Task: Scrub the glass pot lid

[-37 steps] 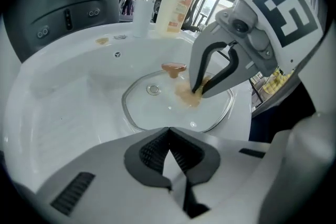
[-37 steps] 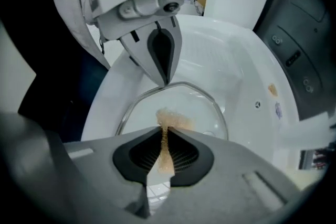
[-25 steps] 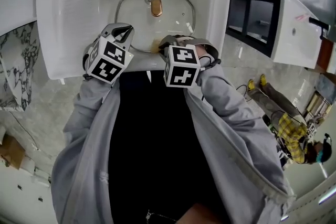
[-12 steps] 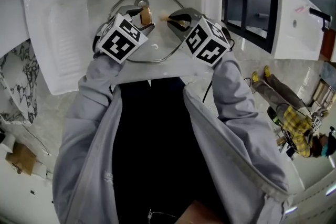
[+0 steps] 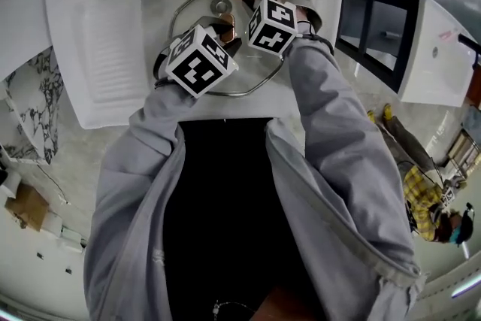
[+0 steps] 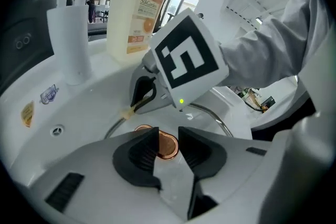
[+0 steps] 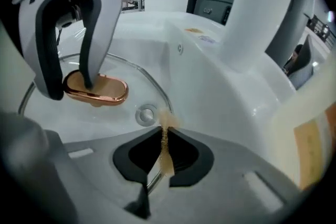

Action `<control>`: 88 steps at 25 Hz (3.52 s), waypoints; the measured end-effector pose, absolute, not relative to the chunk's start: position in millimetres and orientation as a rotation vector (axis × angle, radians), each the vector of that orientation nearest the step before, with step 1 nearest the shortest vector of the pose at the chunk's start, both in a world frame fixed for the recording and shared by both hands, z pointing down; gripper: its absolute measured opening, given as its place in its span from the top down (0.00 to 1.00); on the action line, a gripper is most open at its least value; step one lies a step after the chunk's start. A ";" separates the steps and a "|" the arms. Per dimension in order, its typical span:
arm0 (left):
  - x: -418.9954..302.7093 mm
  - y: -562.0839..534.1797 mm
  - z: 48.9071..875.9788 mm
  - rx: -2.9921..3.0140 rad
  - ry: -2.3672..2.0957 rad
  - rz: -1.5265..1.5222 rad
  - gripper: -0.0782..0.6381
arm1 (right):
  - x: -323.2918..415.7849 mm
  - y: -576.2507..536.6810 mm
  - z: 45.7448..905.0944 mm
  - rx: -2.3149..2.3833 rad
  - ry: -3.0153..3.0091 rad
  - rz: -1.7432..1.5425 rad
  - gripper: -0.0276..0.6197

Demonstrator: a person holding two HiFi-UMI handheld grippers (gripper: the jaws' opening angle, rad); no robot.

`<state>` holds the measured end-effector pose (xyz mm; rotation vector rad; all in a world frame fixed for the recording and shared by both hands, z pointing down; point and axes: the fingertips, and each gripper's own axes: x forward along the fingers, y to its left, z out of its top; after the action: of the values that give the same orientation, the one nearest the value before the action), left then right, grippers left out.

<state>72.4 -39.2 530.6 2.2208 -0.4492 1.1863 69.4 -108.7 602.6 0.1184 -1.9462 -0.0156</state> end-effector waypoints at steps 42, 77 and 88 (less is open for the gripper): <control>72.5 -41.0 531.9 2.248 -0.580 1.198 0.73 | 122.9 -56.1 517.6 0.180 -2.041 0.206 0.91; 69.2 -34.1 530.3 2.297 -0.584 1.253 0.73 | 127.2 26.0 547.4 0.082 -1.639 0.317 0.91; 28.5 -11.9 471.7 2.342 -0.720 1.212 0.77 | 64.9 86.4 457.4 0.071 -1.992 0.561 0.91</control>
<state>28.5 -11.9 471.7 2.3419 -0.7197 1.2118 64.9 86.4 457.4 0.0713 -1.9918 0.5605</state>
